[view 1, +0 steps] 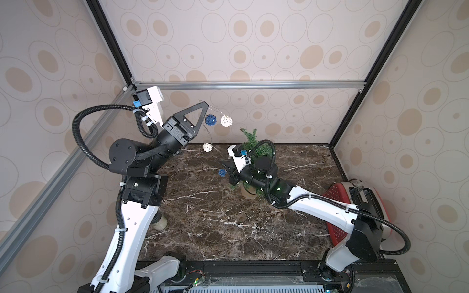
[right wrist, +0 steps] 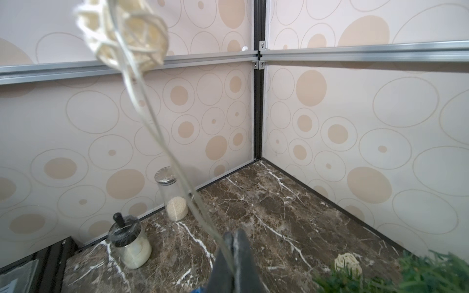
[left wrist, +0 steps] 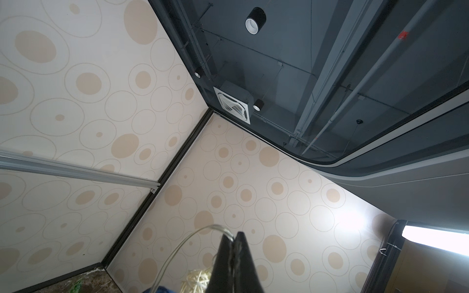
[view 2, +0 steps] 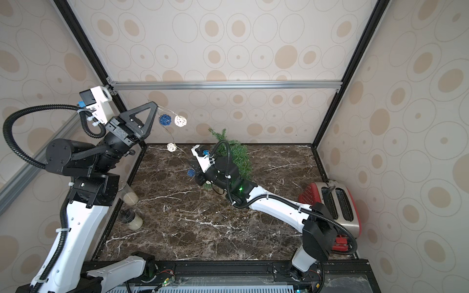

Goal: Remove string lights from the small christmas tree
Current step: Remove the light string from the Christmas tree.

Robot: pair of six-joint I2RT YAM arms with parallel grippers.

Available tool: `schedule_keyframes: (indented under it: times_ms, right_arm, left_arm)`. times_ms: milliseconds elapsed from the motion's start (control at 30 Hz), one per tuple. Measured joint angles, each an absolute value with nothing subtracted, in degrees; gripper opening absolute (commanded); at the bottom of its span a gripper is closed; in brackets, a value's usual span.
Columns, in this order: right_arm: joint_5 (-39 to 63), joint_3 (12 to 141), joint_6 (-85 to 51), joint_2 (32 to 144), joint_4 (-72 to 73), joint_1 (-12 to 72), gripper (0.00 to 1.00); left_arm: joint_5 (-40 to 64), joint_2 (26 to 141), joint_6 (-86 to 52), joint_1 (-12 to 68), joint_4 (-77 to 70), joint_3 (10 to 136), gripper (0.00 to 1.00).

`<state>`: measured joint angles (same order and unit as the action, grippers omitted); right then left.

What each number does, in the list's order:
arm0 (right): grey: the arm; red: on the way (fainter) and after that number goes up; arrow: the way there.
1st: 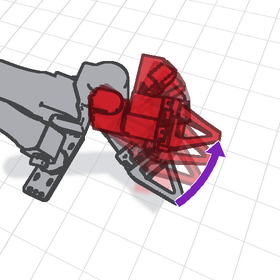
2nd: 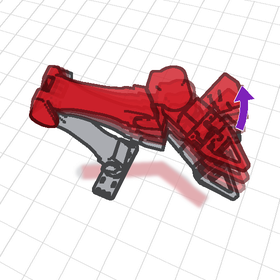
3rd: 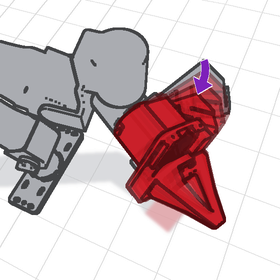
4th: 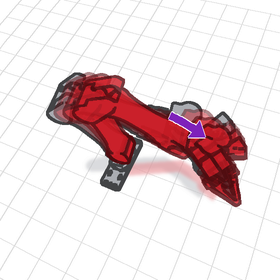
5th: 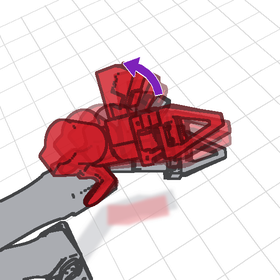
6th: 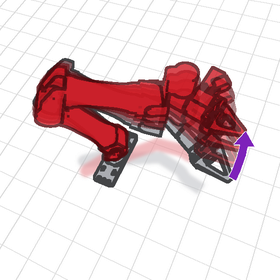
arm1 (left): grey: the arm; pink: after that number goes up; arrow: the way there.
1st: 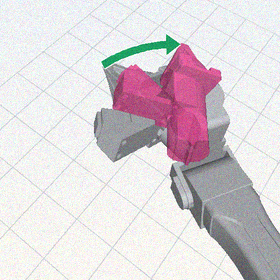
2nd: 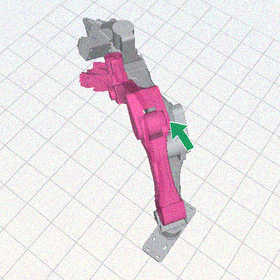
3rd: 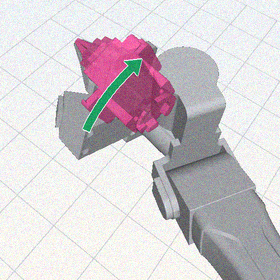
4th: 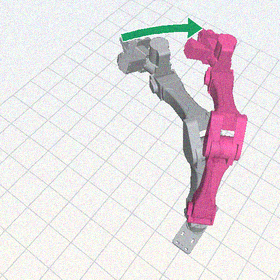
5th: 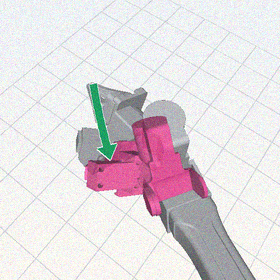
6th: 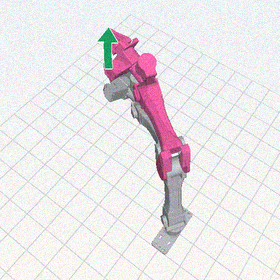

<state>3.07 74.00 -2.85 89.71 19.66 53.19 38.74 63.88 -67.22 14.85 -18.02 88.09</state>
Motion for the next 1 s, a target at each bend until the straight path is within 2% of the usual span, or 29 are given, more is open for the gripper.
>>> schedule_keyframes:
  times_ms: [300, 600, 1000]
  right_arm:
    - [6.66, 71.72, -7.97, 78.17, 7.86, 53.19, 0.0]
    - [6.81, 69.1, -10.76, 68.75, -3.38, 53.3, 0.0]
    - [-1.91, 67.11, -10.55, 55.86, -14.98, 53.3, 0.0]
  left_arm:
    - [38.63, 65.47, -60.03, 15.51, -8.62, 87.96, 0.0]
    - [38.22, 67.61, -55.68, 20.8, -4.05, 87.61, 0.0]
    - [37.58, 69.45, -53.49, 23.94, -2.15, 88.82, 0.0]
